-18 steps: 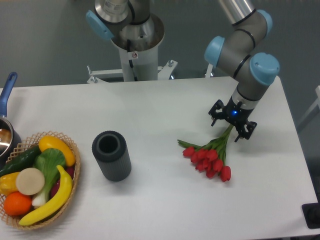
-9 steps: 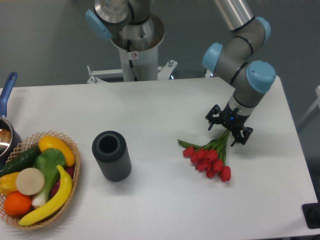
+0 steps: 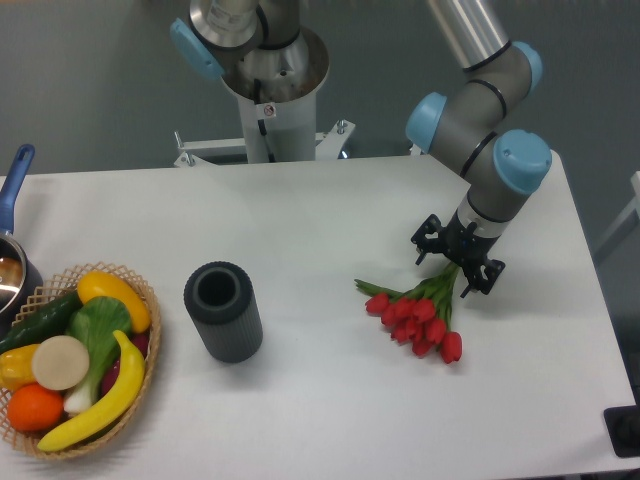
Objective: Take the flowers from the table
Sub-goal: 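Lower the gripper around the tulip stems and close it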
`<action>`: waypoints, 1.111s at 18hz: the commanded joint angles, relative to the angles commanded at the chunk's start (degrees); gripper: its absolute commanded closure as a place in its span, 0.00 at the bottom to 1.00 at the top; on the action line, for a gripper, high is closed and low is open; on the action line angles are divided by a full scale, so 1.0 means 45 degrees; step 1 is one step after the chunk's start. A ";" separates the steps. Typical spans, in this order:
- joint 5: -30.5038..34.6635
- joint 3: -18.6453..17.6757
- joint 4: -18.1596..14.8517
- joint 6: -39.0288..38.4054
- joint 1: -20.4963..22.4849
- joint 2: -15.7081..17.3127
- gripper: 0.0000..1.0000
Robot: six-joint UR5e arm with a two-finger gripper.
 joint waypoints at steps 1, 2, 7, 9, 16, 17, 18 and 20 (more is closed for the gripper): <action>0.0000 0.0000 -0.0019 0.0000 0.0000 0.0019 0.12; 0.0000 0.0000 -0.0020 0.0000 0.0000 0.0020 0.17; 0.0000 0.0039 0.0000 0.0000 0.0020 0.0020 0.34; 0.0000 0.0039 0.0000 0.0000 0.0020 0.0039 0.37; 0.0000 0.0059 -0.0059 -0.0098 0.0039 0.0137 0.60; -0.0019 0.0059 -0.0059 -0.0098 0.0039 0.0137 0.61; -0.0020 0.0059 -0.0059 -0.0117 0.0039 0.0137 0.62; -0.0019 0.0078 -0.0078 -0.0117 0.0059 0.0156 0.64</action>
